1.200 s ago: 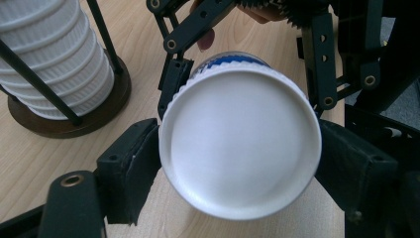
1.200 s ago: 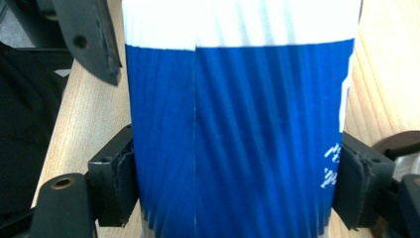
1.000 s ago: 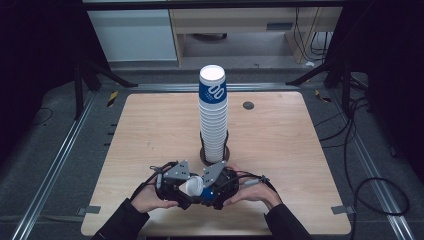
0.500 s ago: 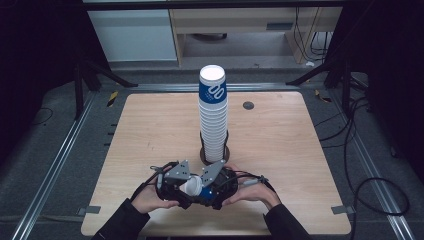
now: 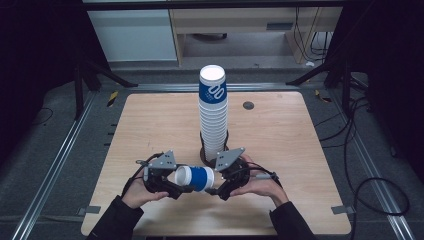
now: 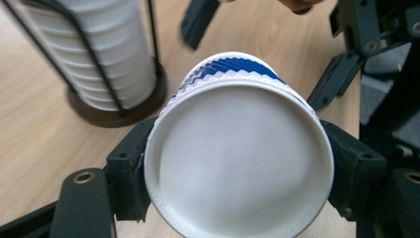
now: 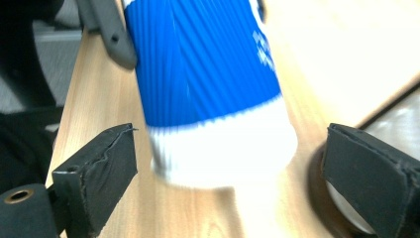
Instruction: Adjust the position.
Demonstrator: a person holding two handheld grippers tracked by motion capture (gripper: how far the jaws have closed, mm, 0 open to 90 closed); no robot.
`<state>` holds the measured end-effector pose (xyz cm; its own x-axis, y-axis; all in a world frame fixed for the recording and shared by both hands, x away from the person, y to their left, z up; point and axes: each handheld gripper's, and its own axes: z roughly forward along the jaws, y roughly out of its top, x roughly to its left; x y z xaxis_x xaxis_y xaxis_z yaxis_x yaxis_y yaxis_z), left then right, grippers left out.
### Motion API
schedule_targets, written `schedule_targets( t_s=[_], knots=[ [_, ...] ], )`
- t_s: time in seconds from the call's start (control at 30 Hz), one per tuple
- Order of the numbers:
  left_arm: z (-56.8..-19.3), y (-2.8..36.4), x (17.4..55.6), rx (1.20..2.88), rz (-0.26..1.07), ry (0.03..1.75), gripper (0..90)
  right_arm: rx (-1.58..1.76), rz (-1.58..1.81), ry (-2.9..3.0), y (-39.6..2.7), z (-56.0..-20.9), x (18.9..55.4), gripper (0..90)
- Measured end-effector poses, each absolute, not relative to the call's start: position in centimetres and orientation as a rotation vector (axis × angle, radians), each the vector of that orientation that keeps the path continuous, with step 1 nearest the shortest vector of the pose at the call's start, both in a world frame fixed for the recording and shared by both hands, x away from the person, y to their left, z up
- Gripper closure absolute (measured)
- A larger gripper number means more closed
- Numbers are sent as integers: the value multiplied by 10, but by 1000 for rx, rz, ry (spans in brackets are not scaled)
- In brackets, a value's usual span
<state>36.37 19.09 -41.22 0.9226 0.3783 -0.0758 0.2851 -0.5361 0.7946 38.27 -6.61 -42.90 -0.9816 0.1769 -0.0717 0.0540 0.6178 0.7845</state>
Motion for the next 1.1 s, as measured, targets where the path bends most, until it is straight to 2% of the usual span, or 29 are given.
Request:
schedule_targets(
  t_s=[0.27,0.5,1.1],
  knots=[
    [-403,210,369,1990,139,513,254,340,1492,2594,-96,-422,391,74],
    [-403,209,368,1888,77,487,254,355,1591,2612,-96,-429,393,75],
    [-411,184,359,1924,-36,374,255,236,1728,2705,-82,-438,386,83]
  ],
)
